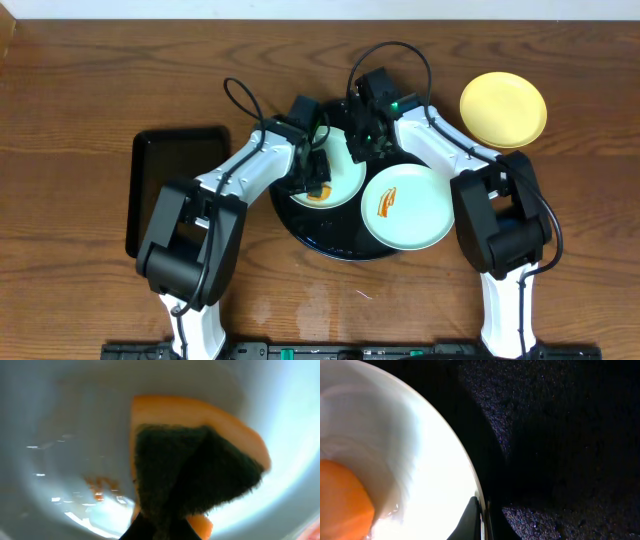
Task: Clean dirty plates on tray and stack at the side
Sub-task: 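Scrub the pale green plate with the sponge in the left gripper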
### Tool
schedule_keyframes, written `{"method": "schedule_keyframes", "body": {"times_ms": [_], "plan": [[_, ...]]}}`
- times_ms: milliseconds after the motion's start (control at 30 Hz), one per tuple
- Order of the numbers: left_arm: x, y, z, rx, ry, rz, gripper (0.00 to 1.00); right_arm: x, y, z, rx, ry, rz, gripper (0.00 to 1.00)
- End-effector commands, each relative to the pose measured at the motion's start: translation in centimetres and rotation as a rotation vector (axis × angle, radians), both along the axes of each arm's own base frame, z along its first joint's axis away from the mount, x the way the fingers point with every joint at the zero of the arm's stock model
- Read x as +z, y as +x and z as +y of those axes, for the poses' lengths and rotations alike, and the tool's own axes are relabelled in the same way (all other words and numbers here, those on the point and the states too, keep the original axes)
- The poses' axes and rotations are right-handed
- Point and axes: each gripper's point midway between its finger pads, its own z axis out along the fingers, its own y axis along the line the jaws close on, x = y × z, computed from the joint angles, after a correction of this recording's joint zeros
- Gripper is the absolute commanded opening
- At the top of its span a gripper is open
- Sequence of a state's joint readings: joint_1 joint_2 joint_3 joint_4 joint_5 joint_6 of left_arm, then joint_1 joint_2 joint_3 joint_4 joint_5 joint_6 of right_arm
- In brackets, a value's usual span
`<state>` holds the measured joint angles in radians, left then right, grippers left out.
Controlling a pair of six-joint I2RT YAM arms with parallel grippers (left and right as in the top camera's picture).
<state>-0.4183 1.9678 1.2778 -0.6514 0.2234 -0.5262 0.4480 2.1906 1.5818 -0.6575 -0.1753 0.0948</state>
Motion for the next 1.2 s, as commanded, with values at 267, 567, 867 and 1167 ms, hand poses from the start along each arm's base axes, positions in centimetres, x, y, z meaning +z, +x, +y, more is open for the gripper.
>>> {"method": "schedule_keyframes", "body": {"times_ms": [267,567,867,1167], "plan": [[1.8,2.4,10.3,0.052,0.534,-0.155,0.08,-4.2,-2.0,-1.5,-0.009,-0.099,0.090,0.01],[5.8,5.9,8.2,0.109,0.404,-0.353,0.08,-4.2,-2.0,-1.5,-0.008,-0.100,0.093,0.01],[5.0,5.2,-1.1,-0.006,-0.099,-0.263,0.08,-4.2,-2.1,-1.5,-0.008,-0.100,0.092,0.01],[1.1,3.6,-1.2,-0.002,-0.089,-0.138,0.08,-4.2,-2.0,-1.5,-0.008,-0.099,0.091,0.01]]}}
